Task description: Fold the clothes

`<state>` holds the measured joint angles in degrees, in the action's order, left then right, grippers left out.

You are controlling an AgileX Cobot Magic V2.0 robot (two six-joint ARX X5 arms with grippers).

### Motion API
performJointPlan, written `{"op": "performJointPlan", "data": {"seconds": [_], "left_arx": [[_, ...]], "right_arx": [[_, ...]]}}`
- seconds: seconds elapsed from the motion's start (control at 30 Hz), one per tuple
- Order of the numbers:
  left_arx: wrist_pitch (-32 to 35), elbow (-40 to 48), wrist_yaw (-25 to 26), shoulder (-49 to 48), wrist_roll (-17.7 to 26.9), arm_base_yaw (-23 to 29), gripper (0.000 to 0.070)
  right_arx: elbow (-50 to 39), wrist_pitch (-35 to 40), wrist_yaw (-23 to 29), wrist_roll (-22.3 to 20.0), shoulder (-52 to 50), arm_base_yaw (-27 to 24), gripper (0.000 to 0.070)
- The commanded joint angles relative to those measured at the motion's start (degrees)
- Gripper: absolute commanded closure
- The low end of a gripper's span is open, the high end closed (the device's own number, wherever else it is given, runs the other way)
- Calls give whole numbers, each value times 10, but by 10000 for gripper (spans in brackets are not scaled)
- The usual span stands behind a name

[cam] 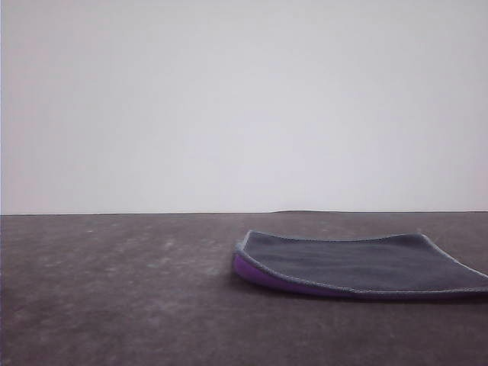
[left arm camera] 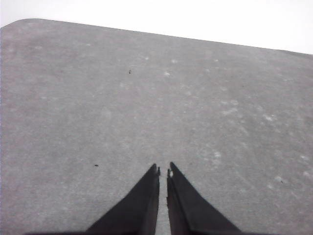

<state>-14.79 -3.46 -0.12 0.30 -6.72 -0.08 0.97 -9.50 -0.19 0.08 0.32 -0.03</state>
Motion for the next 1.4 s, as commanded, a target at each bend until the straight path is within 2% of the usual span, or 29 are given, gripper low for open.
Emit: {"op": "performJointPlan", "data": {"seconds": [0.0,0.53,0.73,1.03,1.2,1.27,1.37], "left_arx": [[-6,9,-1,0,0,0,683],[-4,9,-1,0,-1,0,683],[-2,9,7,0,-41,0,684],[-3,9,23,0,-41,0,684],[-2,-2,23,0,-48,0,684],[-2,-22,23,0,-55,0,684],[10,-66,13,11,-71,0,684]], "right_arx": [[-3,10,1,5,-1,0,697],[-3,13,2,8,-1,0,697],[-3,13,1,14,-1,1,697],[-2,10,2,28,-1,1,697],[9,4,1,63,-1,1,697],[28,0,2,87,0,1,697],[72,-4,4,99,16,1,697]]}}
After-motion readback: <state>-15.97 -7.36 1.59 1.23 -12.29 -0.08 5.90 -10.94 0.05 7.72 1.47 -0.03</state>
